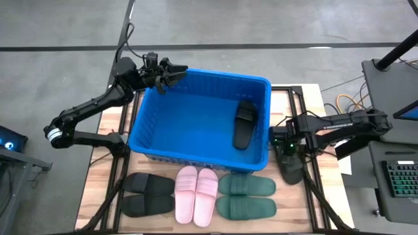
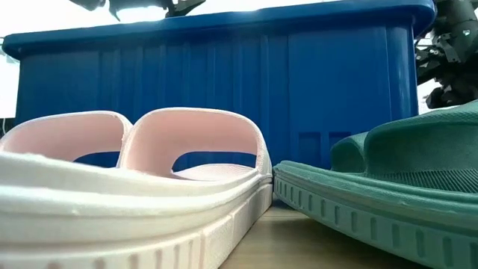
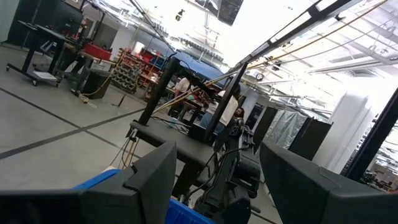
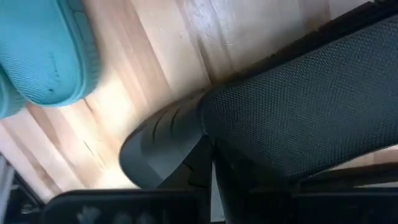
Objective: Pick and place slides into bin
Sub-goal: Put the black slide into the blue bin
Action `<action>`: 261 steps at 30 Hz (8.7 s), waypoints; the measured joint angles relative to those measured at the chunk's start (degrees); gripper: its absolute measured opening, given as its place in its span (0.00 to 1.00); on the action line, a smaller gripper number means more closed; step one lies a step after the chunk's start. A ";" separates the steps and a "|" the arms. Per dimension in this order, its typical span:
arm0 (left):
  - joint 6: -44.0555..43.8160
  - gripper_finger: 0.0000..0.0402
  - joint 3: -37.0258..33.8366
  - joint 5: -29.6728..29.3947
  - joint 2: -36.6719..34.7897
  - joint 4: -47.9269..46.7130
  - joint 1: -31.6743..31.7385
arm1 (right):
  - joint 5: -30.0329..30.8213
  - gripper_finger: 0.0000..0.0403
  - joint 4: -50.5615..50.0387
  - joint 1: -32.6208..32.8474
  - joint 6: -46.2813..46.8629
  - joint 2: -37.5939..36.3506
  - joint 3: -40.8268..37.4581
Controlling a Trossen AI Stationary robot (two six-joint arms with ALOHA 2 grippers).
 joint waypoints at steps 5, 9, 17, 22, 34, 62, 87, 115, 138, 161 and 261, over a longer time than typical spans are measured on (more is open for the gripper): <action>-0.04 0.54 0.00 -0.01 -0.02 -0.02 0.00 | 1.33 0.02 -2.08 -0.04 4.63 -2.57 2.51; -0.17 0.54 0.00 -0.01 -0.02 0.00 -0.02 | 3.65 0.02 -2.65 -0.06 6.88 -3.92 6.02; -0.17 0.54 0.00 -0.01 0.00 0.00 -0.02 | 4.38 0.02 -7.17 -0.10 7.53 -4.25 9.92; -0.15 0.54 0.00 -0.01 -0.01 -0.02 -0.01 | 2.07 0.06 -10.35 0.53 8.86 -4.90 10.77; -0.13 0.54 0.00 -0.01 -0.01 -0.04 -0.02 | -2.08 0.43 -10.17 4.07 4.21 -8.57 8.22; -0.37 0.54 0.00 0.01 -0.01 -0.09 -0.02 | -3.75 0.62 2.91 4.77 -12.28 2.80 -2.46; -0.35 0.54 0.00 -0.01 0.00 -0.09 0.00 | -5.05 0.03 -2.23 4.68 -5.09 3.61 -0.85; -0.37 0.54 0.00 -0.04 -0.02 -0.07 -0.02 | -3.23 0.03 -19.29 4.68 -1.23 -4.35 38.54; -0.48 0.54 0.00 -0.60 0.00 -0.06 -0.02 | 29.36 0.03 9.29 4.55 0.49 1.20 54.87; 6.15 0.54 2.19 -1.41 1.66 3.21 -4.77 | 48.73 0.03 38.86 -0.50 -10.45 19.21 59.81; -36.67 0.06 6.29 30.06 6.79 -7.62 5.60 | 38.65 0.40 18.25 -2.07 -72.72 19.86 76.88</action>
